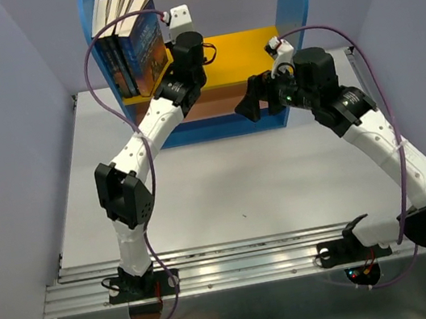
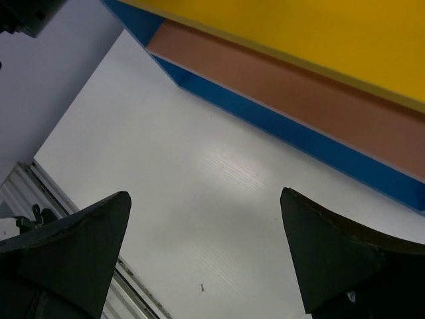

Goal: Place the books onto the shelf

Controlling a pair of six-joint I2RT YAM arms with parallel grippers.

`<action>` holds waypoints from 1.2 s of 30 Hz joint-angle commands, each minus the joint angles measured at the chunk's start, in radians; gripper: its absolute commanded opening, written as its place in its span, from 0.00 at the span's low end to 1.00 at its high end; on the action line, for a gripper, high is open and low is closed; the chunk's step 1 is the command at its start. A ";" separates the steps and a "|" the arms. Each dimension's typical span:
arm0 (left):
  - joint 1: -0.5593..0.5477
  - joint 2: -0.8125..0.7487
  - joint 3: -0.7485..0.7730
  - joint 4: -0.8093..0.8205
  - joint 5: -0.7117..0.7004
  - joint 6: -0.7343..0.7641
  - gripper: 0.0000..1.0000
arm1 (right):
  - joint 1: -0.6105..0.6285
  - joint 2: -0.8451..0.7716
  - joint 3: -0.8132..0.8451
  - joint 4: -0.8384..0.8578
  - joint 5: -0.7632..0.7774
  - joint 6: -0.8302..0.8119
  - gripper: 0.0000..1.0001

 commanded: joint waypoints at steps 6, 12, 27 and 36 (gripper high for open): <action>0.085 0.060 0.121 -0.030 -0.034 -0.043 0.04 | 0.010 0.079 0.129 0.109 0.085 0.023 1.00; 0.122 0.080 0.127 -0.033 -0.008 -0.054 0.01 | 0.010 0.172 0.215 0.145 0.126 0.024 1.00; 0.150 0.089 0.069 -0.061 -0.018 -0.071 0.00 | 0.010 0.372 0.368 0.158 0.411 0.066 1.00; 0.188 0.100 0.058 -0.069 -0.087 -0.089 0.00 | 0.010 0.404 0.358 0.158 0.427 0.086 1.00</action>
